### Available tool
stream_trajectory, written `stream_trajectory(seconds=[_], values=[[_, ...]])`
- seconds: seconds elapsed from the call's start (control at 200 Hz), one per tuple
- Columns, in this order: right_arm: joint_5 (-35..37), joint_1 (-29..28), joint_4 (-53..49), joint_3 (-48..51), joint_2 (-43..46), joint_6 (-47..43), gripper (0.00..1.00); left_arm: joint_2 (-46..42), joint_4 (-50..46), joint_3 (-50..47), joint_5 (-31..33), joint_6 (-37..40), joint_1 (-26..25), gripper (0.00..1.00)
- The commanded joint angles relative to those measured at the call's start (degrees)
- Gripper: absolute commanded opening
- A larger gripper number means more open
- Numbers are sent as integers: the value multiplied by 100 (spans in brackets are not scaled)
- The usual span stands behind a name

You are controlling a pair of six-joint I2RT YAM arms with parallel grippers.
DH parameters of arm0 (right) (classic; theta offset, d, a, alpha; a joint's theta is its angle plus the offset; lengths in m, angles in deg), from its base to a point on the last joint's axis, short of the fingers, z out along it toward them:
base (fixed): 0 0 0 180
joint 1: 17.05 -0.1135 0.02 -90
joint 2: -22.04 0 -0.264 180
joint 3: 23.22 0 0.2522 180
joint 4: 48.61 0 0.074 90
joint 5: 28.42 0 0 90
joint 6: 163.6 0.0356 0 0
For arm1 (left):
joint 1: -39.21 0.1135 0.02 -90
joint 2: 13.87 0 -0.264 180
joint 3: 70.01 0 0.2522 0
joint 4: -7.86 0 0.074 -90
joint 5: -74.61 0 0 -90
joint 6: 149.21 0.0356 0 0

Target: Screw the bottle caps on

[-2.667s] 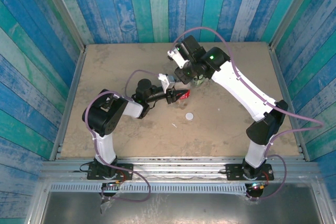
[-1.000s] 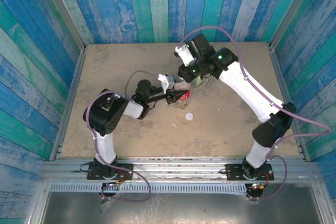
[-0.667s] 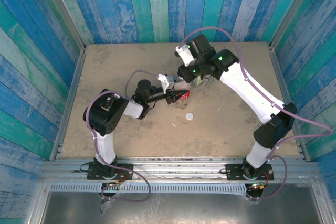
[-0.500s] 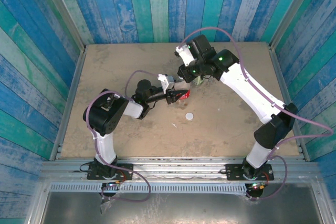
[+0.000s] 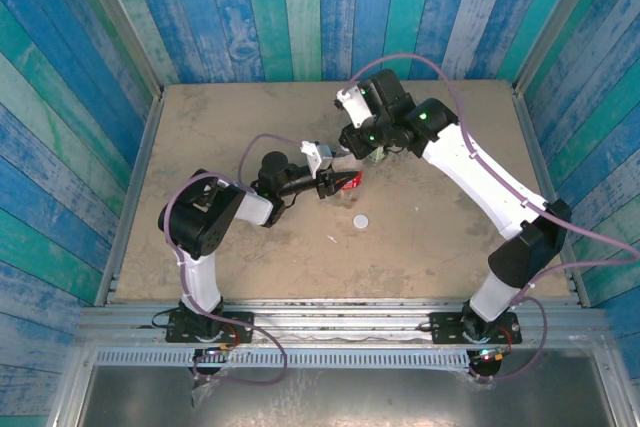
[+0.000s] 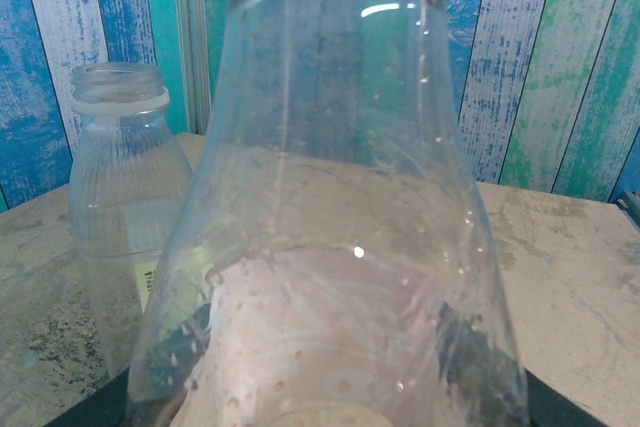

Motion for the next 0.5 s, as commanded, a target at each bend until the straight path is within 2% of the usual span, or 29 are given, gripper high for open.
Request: stream_trajectory(seconds=[0.0, 0.496], values=[[250, 71, -207, 180, 28, -75, 29, 377, -777, -160, -235, -185, -54, 48], [133, 71, -127, 152, 43, -62, 34, 347, -827, -190, -231, -150, -54, 48]])
